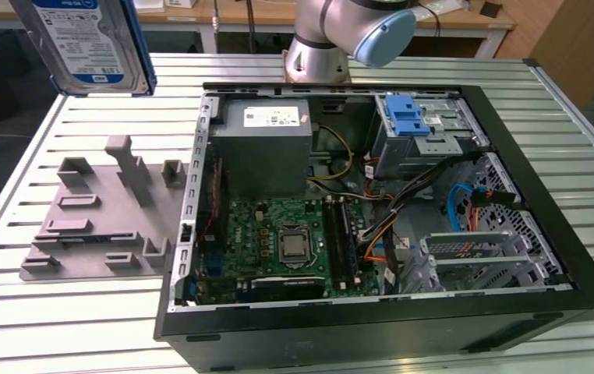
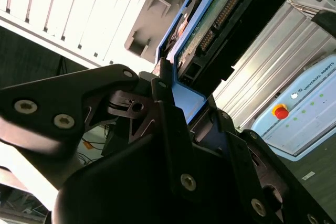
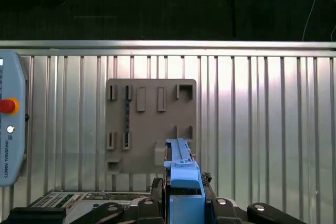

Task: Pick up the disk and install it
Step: 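Pick up the disk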

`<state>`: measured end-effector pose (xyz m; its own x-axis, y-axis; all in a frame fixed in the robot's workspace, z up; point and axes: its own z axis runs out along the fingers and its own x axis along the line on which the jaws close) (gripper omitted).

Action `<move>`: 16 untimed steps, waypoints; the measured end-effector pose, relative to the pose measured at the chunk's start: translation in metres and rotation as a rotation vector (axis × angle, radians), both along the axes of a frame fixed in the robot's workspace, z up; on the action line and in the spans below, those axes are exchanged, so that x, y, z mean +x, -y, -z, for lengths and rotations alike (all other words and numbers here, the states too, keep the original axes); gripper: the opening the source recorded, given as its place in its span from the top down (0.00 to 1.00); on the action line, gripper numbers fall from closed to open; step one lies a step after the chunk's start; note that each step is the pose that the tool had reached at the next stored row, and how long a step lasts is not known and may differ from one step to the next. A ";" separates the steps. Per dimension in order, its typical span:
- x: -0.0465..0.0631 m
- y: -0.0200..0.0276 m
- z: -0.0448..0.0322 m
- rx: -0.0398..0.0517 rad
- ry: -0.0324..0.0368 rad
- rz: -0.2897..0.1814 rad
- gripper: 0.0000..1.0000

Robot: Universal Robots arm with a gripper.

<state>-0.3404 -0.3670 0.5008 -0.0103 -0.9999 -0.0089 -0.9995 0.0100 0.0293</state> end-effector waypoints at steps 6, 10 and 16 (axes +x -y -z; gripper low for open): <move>0.012 0.0005 0.0000 0.0001 0.0001 0.000 0.64; 0.017 0.0007 0.0000 0.0000 0.0000 0.000 0.64; 0.026 0.0007 0.0000 0.0001 0.0001 0.000 0.64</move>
